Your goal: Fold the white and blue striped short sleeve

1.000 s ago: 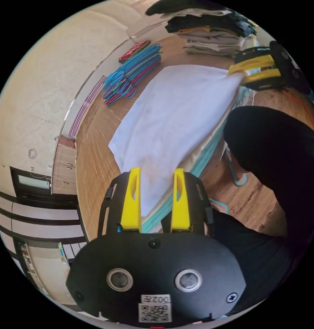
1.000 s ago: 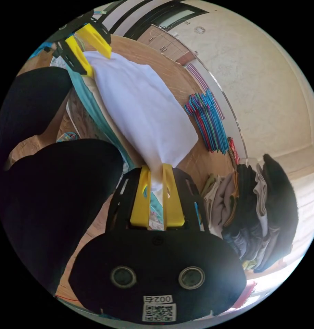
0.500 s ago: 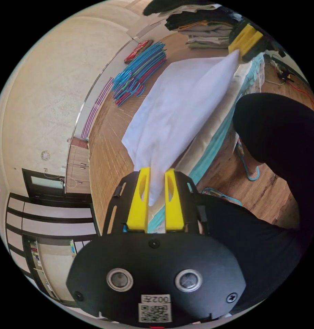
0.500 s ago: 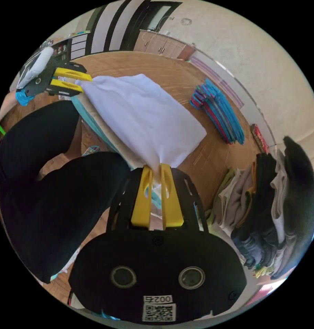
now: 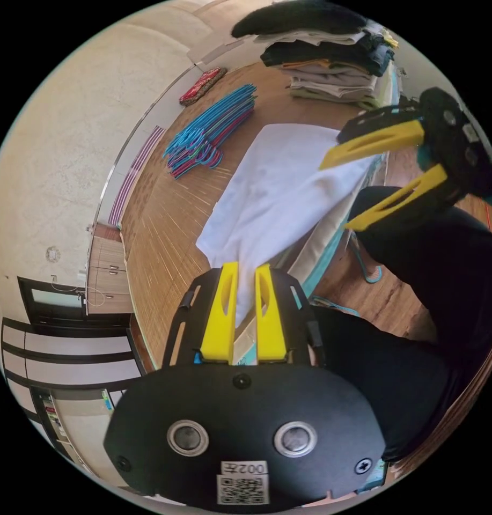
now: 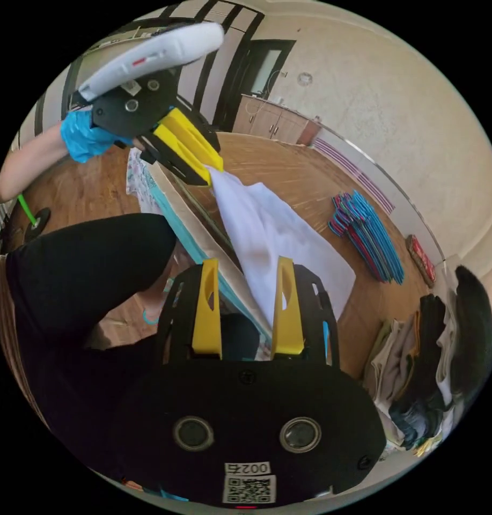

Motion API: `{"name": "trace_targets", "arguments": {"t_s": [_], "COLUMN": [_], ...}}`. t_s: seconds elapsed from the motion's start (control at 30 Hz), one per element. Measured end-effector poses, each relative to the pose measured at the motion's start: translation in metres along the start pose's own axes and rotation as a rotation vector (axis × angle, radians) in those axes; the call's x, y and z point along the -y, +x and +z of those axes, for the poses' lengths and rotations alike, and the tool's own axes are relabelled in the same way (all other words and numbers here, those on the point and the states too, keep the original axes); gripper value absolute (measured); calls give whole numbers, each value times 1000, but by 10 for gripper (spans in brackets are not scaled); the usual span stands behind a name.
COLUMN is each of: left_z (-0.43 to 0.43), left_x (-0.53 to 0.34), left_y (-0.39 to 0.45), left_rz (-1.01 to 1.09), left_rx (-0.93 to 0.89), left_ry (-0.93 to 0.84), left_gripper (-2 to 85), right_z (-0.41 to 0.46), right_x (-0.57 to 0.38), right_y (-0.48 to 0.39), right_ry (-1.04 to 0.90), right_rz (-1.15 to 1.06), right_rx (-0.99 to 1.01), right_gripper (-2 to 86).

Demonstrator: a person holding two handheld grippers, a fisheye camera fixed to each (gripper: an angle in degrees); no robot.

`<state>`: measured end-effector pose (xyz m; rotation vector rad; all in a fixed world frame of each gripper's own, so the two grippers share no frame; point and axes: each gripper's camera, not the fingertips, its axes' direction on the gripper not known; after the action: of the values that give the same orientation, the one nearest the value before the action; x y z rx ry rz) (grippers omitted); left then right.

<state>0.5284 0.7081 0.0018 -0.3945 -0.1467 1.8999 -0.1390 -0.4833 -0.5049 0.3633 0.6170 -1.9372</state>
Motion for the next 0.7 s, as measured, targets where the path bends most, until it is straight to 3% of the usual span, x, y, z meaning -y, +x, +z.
{"name": "trace_targets", "arguments": {"t_s": [0.2, 0.43, 0.7], "left_z": [-8, 19, 47], "left_x": [-13, -45, -76], "left_y": [-12, -6, -11], "left_rz": [-16, -19, -152], "left_rx": [-17, -31, 24], "left_ry": [3, -52, -78], "left_gripper": [51, 50, 88], "right_z": [49, 63, 46], "right_x": [28, -6, -14], "right_y": [-15, -2, 21], "right_ry": [-108, -239, -210], "right_rz": [-14, -59, -1], "right_rx": [-281, -444, -368], "right_gripper": [108, 68, 17]}}
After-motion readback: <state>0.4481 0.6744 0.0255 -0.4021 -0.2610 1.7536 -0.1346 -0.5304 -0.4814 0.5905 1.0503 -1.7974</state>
